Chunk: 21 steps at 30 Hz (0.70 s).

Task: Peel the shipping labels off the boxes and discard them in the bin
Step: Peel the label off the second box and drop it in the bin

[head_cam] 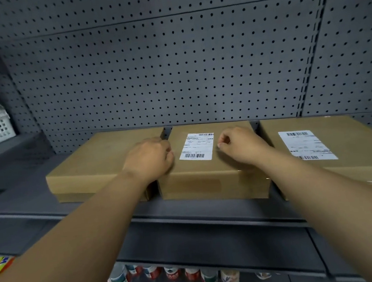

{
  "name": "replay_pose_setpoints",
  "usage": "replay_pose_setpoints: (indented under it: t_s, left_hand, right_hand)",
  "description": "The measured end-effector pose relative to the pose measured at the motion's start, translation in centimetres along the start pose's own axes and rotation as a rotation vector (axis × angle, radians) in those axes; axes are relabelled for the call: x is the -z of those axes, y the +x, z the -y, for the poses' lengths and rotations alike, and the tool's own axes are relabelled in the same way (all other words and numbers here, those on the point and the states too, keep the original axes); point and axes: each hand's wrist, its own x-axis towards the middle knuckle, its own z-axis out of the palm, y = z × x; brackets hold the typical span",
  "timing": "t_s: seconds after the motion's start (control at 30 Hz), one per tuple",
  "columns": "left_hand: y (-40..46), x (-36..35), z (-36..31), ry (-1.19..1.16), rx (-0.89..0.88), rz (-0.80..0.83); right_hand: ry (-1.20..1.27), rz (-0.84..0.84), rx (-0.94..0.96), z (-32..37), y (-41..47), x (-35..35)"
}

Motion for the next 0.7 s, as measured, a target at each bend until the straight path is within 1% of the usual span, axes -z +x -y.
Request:
replay_pose_setpoints:
  t_s: [0.17,0.3,0.47,0.57,0.7]
  left_hand:
    - [2.9,-1.1,2.4,-0.045,-0.091,0.042]
    - [5.2,-2.4,3.9,-0.061,-0.207,0.078]
    - [7.5,-4.1,5.8,-0.087,-0.343,0.137]
    - [8.1,-4.9,6.6,-0.131,-0.399,0.142]
    - [8.7,-5.7,7.0,-0.205,-0.437,0.161]
  right_hand:
    - [-0.049,-0.012,-0.119,0.8,3.1,-1.0]
    - [-0.077,-0.012,-0.238,0.9,5.5,-2.0]
    - [-0.136,-0.018,-0.323,1.8,7.6,-2.9]
    - [-0.174,0.002,-0.278,2.8,8.8,-3.7]
    - [-0.112,0.042,-0.174,3.5,10.5,-5.5]
